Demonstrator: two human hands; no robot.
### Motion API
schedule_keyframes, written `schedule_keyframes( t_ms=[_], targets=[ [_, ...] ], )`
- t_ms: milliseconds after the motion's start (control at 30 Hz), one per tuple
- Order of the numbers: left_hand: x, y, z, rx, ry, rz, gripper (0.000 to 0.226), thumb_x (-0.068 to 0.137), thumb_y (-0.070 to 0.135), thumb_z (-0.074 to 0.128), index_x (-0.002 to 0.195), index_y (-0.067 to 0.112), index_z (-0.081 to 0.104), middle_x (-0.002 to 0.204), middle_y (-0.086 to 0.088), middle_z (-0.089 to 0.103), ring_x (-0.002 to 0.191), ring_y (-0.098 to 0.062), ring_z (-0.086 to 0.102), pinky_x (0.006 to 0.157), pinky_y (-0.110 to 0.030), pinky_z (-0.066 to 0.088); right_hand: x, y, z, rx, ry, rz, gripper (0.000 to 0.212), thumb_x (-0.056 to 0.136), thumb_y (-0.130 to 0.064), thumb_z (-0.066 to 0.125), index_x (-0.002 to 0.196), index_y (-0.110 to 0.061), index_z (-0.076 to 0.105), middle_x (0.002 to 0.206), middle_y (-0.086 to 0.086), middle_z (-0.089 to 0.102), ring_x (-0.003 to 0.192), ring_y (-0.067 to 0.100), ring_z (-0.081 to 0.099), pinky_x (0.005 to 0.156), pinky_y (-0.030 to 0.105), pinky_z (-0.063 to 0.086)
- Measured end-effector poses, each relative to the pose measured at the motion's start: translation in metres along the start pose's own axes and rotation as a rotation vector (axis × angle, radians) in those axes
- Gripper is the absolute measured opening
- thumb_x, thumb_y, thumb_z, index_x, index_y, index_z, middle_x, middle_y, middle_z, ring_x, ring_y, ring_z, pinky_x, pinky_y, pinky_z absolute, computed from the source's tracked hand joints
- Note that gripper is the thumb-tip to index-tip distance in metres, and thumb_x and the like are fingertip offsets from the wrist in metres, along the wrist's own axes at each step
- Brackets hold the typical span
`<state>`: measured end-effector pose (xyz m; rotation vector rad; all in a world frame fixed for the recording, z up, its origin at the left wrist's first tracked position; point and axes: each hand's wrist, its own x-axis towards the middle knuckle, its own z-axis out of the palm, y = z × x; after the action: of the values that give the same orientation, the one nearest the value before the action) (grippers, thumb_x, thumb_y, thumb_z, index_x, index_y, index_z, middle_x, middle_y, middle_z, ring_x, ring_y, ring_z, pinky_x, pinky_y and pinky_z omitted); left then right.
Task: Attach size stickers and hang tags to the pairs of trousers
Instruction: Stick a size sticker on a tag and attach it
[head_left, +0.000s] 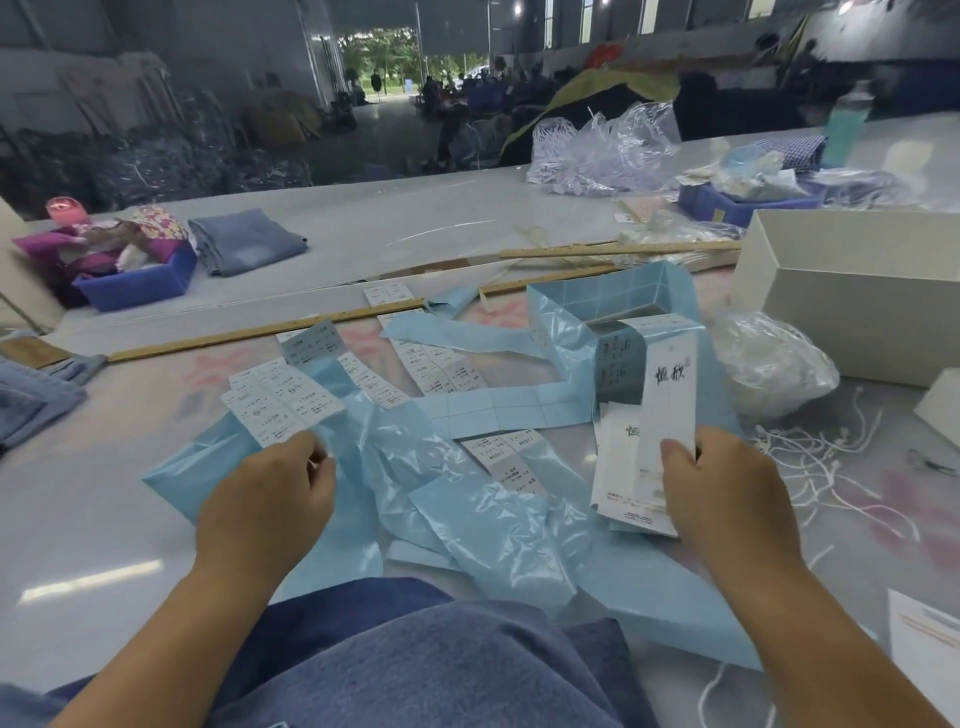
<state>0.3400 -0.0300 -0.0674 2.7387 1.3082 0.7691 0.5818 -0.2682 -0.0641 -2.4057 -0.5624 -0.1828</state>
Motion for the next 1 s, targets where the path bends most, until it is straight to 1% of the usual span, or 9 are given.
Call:
schedule_keyframes(
  t_ms=[67,167,233,333,433,600,667,800,1000],
  targets=[
    [0.0,0.002,-0.003,-0.033,0.017,0.013,0.016,0.091,0.024,0.065,0.077,0.016,0.063,0.062,0.0,0.062,0.053,-0.023,0.055,0.05,-0.03,0.049,-0.006,-0.022,-0.003,0.211,-0.07,-0.092,0.026,0.095,-0.023,0.055,0.071,-0.013,0.056,0.075,0.007,0.066,0.063,0.024,0.057,0.05,0.032,0.042],
    [0.001,0.003,-0.007,-0.083,0.041,0.002,0.019,0.088,0.027,0.069,0.074,0.015,0.063,0.061,0.002,0.06,0.054,-0.019,0.052,0.052,-0.025,0.038,-0.024,-0.076,0.01,0.736,-0.517,-0.168,0.015,0.086,-0.03,0.069,0.08,-0.017,0.071,0.078,-0.004,0.075,0.073,0.011,0.069,0.065,0.022,0.055],
    [0.003,0.002,-0.011,-0.136,0.03,-0.015,0.021,0.09,0.025,0.067,0.071,0.017,0.06,0.06,0.004,0.058,0.054,-0.018,0.05,0.053,-0.027,0.036,-0.033,-0.109,0.033,0.827,-0.764,-0.213,0.017,0.079,-0.036,0.069,0.085,-0.022,0.075,0.086,-0.008,0.076,0.083,0.011,0.071,0.08,0.029,0.057],
    [0.006,-0.003,-0.016,-0.165,-0.077,-0.036,0.032,0.089,0.011,0.06,0.061,0.022,0.048,0.059,0.004,0.055,0.054,-0.019,0.049,0.051,-0.031,0.04,-0.04,-0.143,0.076,0.773,-0.988,-0.245,0.01,0.089,-0.028,0.067,0.088,-0.034,0.075,0.095,-0.009,0.076,0.091,0.011,0.07,0.085,0.03,0.053],
    [0.01,-0.01,-0.023,-0.231,-0.175,-0.05,0.019,0.089,0.013,0.057,0.072,0.022,0.059,0.07,0.004,0.065,0.064,-0.02,0.058,0.059,-0.035,0.05,-0.034,-0.158,0.11,0.794,-1.063,-0.132,0.019,0.091,-0.02,0.066,0.109,-0.02,0.072,0.106,0.001,0.074,0.1,0.019,0.067,0.091,0.033,0.049],
    [0.013,-0.024,-0.036,-0.321,-0.309,-0.034,0.021,0.095,0.021,0.051,0.1,0.032,0.069,0.084,0.012,0.07,0.076,-0.01,0.062,0.069,-0.037,0.055,-0.024,-0.174,0.14,0.915,-1.13,-0.051,0.013,0.088,-0.015,0.067,0.097,-0.018,0.075,0.097,0.004,0.076,0.098,0.022,0.069,0.095,0.038,0.049],
    [0.015,-0.032,-0.038,-0.32,-0.301,-0.071,0.017,0.096,0.025,0.053,0.093,0.029,0.069,0.08,0.013,0.068,0.075,-0.01,0.062,0.072,-0.04,0.055,-0.026,-0.175,0.148,0.933,-1.142,-0.024,0.012,0.087,-0.013,0.068,0.097,-0.015,0.076,0.096,0.007,0.076,0.096,0.025,0.07,0.092,0.041,0.052],
    [0.018,-0.038,-0.039,-0.354,-0.311,-0.108,0.019,0.096,0.023,0.054,0.081,0.028,0.065,0.074,0.012,0.067,0.072,-0.009,0.062,0.075,-0.041,0.056,-0.035,-0.175,0.158,0.969,-1.196,0.002,0.016,0.087,-0.013,0.068,0.102,-0.011,0.074,0.096,0.009,0.076,0.088,0.023,0.072,0.068,0.029,0.054],
    [0.02,-0.047,-0.049,-0.283,-0.19,-0.175,0.022,0.095,0.021,0.053,0.076,0.022,0.063,0.075,0.009,0.064,0.072,-0.013,0.06,0.072,-0.04,0.054,-0.043,-0.176,0.161,0.771,-1.049,-0.051,0.007,0.086,-0.011,0.069,0.087,-0.014,0.075,0.087,0.004,0.077,0.085,0.023,0.073,0.084,0.04,0.058]
  ],
)
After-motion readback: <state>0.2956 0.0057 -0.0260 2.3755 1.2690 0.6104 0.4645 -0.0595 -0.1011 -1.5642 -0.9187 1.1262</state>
